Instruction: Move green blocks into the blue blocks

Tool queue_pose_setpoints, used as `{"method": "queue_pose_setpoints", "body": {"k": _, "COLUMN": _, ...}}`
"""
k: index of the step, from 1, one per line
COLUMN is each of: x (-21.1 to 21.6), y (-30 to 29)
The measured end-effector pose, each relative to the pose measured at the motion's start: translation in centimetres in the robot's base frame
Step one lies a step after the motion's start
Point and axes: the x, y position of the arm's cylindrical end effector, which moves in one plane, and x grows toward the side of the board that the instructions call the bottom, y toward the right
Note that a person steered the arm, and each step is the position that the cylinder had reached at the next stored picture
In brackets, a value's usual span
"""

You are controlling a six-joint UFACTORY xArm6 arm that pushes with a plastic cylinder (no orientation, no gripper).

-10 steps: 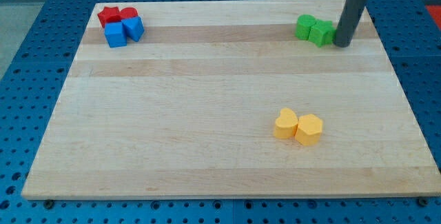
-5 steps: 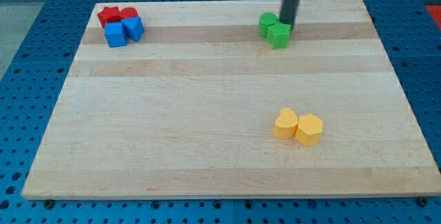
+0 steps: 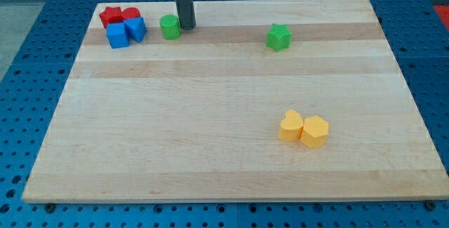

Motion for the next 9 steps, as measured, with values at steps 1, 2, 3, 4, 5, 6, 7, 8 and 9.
{"method": "queue_pose_setpoints", "body": {"k": 1, "x": 0.0, "y": 6.3}}
{"method": "queue_pose_setpoints", "body": {"k": 2, "x": 0.1, "y": 18.7}}
{"method": "queue_pose_setpoints", "body": {"k": 3, "x": 1.1, "y": 28.7}}
{"method": "queue_pose_setpoints", "body": {"k": 4, "x": 4.7, "y": 24.7}}
{"method": "queue_pose_setpoints", "body": {"k": 5, "x": 5.2, "y": 15.7}}
{"method": "queue_pose_setpoints", "body": {"k": 6, "x": 3.3, "y": 4.7}}
{"method": "queue_pose_setpoints", "body": {"k": 7, "x": 4.2, "y": -5.0}}
{"method": "queue_pose_setpoints", "body": {"k": 8, "x": 5.5, "y": -0.3}}
{"method": "queue_pose_setpoints", "body": {"k": 9, "x": 7.3, "y": 9.3}}
